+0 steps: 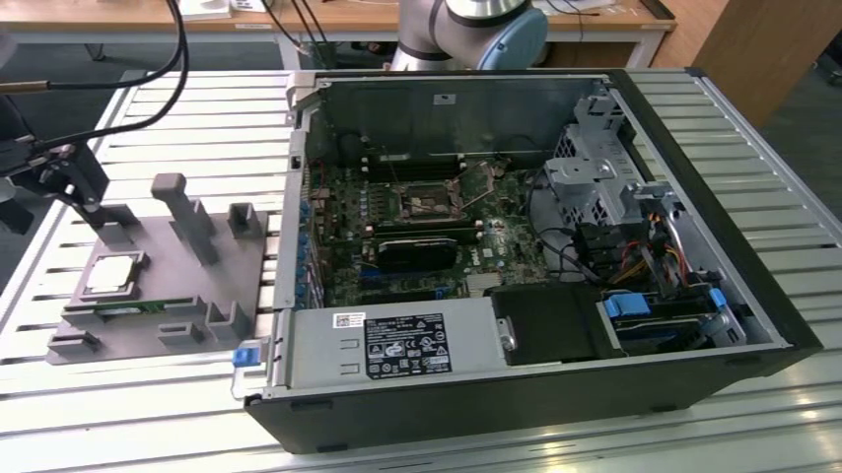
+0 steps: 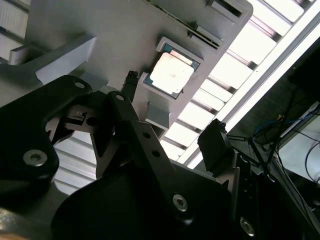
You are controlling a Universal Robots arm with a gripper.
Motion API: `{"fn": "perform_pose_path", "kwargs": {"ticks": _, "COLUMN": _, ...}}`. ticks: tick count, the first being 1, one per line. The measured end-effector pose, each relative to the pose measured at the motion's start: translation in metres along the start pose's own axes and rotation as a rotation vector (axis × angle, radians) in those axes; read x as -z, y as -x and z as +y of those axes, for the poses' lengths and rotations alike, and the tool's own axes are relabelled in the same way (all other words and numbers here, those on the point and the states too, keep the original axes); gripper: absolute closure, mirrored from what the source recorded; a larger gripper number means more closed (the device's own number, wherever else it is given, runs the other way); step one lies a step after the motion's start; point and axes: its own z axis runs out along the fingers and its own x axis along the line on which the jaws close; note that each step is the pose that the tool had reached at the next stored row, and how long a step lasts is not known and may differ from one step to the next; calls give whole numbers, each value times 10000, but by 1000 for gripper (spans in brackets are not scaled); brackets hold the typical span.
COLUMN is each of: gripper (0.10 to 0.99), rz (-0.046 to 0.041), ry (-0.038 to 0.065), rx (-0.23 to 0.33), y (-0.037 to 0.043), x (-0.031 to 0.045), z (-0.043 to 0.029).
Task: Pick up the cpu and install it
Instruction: 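Pick up the cpu and move it towards the insertion slot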
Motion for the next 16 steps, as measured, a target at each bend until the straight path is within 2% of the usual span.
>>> {"fn": "perform_pose_path", "kwargs": {"ticks": 16, "gripper": 325, "rz": 81, "ry": 72, "rx": -6, "y": -1, "x": -84, "z": -5}}
